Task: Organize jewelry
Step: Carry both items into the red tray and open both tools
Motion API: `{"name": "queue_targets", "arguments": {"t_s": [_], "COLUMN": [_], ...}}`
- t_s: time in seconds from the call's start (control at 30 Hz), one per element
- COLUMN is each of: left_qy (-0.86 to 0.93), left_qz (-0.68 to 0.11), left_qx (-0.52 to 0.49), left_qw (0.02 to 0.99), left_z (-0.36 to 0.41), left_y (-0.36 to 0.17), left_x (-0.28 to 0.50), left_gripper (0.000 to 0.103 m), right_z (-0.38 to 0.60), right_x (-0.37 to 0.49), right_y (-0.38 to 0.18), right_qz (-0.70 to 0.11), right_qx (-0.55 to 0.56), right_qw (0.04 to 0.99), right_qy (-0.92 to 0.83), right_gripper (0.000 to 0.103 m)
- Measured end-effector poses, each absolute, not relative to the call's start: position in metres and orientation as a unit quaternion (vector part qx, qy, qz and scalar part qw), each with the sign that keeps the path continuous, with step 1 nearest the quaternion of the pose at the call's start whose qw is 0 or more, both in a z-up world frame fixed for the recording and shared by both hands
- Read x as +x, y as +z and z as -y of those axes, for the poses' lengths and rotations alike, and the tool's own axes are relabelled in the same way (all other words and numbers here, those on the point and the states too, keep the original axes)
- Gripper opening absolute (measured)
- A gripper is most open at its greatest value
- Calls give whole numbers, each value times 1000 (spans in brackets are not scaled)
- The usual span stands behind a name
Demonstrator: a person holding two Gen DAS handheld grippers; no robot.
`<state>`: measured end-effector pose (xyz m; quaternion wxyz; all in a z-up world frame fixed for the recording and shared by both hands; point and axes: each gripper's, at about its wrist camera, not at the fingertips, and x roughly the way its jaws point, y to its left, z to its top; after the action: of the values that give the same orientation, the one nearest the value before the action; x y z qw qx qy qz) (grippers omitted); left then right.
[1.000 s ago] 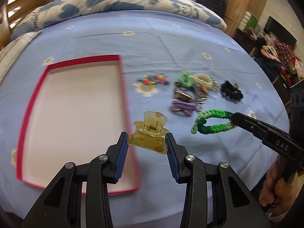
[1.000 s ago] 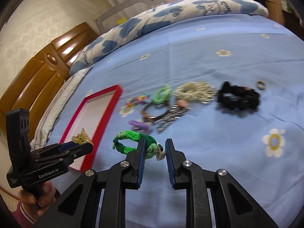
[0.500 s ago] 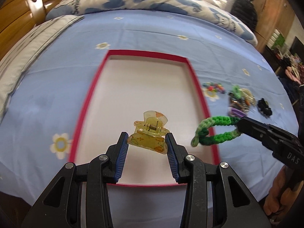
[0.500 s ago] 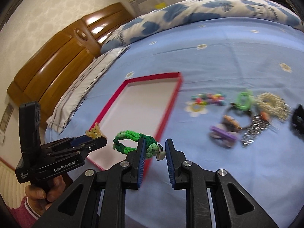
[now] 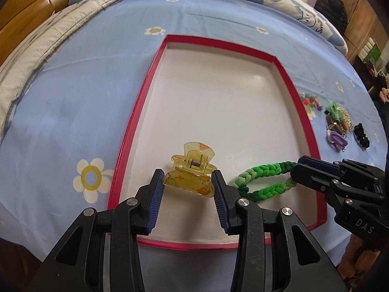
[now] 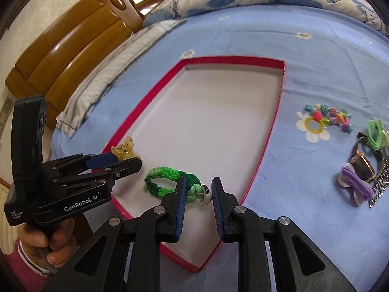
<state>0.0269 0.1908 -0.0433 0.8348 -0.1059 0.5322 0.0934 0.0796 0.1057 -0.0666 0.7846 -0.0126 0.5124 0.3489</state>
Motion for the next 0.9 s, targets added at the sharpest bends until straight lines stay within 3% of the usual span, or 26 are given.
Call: {"name": "queue_targets", "arguments": {"t_s": [0.63,0.8,0.9], "left_qy": [101,107,106], "left_qz": [-542,-529,-518], "left_qx": [-88,-85,-91], "left_qw": [830,838,844], "left_z": [-188,-185,-183], "left_y": [-45,-32,-22], "left_x": [33,28,25], "left_gripper": [40,55,57], "right_z": [-106,-94,-80], "right_x": [84,79,76], "right_y": [-68,-59,-53], "right_qz": [-523,-514,-508], "right_qx": [-12,5,24], "right_qw": [776,782,786], "right_qy": [353,353,353], "right_gripper": [26,38,39]}}
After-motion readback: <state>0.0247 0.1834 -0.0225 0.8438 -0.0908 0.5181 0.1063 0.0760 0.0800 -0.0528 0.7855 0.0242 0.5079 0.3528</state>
